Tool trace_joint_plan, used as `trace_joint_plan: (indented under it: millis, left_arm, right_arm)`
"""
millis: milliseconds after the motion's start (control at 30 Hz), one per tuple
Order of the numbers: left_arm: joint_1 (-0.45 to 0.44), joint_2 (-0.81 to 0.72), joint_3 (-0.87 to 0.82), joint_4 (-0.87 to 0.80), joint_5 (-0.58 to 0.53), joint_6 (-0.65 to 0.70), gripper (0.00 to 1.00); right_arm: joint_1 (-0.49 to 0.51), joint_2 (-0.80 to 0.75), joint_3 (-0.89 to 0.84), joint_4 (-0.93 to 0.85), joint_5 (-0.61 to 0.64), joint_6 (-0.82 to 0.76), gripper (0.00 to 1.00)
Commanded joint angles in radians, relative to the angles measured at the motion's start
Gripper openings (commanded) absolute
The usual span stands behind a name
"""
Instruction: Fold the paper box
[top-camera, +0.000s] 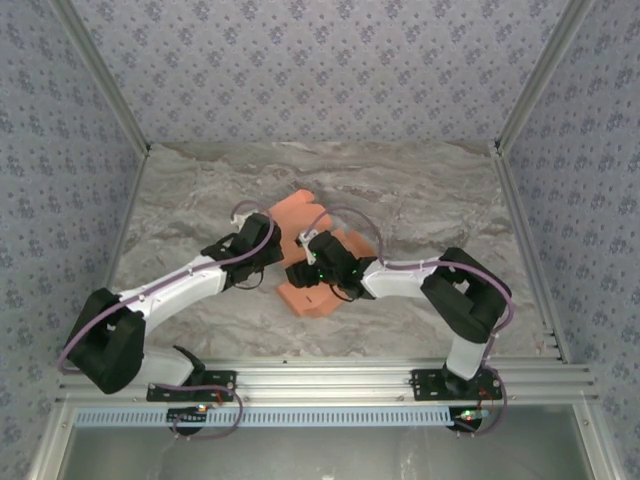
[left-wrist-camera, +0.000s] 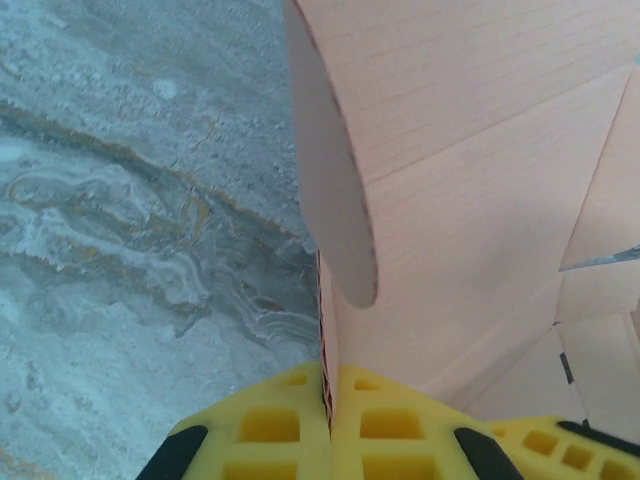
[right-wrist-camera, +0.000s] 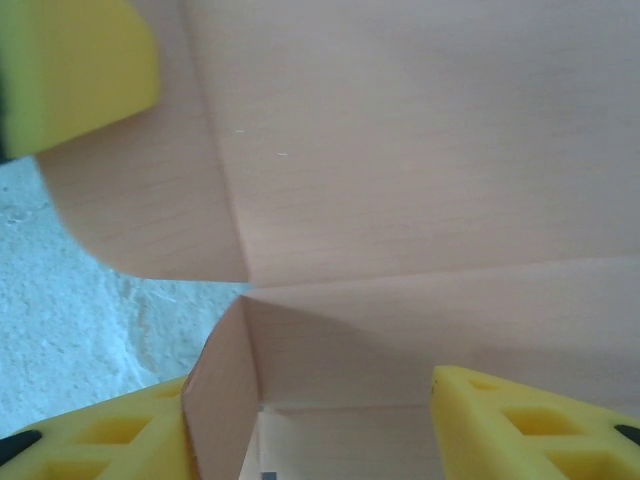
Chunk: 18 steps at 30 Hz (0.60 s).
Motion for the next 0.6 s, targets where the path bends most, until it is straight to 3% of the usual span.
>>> trace_joint_plan:
  millis: [0, 133, 300, 433, 567]
  left_arm:
    - [0.001, -0.006, -0.014, 0.002, -0.007, -0.057, 0.00]
    - [0.013, -0.008, -0.050, 0.005, -0.018, -0.190, 0.00]
    - [0.021, -0.008, -0.063, -0.006, -0.036, -0.338, 0.00]
    - [0.020, -0.011, -0.056, -0.015, -0.031, -0.393, 0.00]
    - [0.019, -0.014, -0.052, -0.031, -0.025, -0.422, 0.00]
  right_arm:
    - [-0.012, -0.071, -0.034, -0.042, 0.001, 0.040, 0.61]
    - [-0.026, -0.181, -0.074, -0.135, 0.015, 0.161, 0.74]
    - [-0.087, -0.382, -0.209, -0.217, 0.050, 0.508, 0.78]
    - [-0.200, -0.511, -0.333, -0.259, 0.043, 0.760, 0.78]
    - [-0.281, -0.536, -0.381, -0.248, -0.015, 0.834, 0.78]
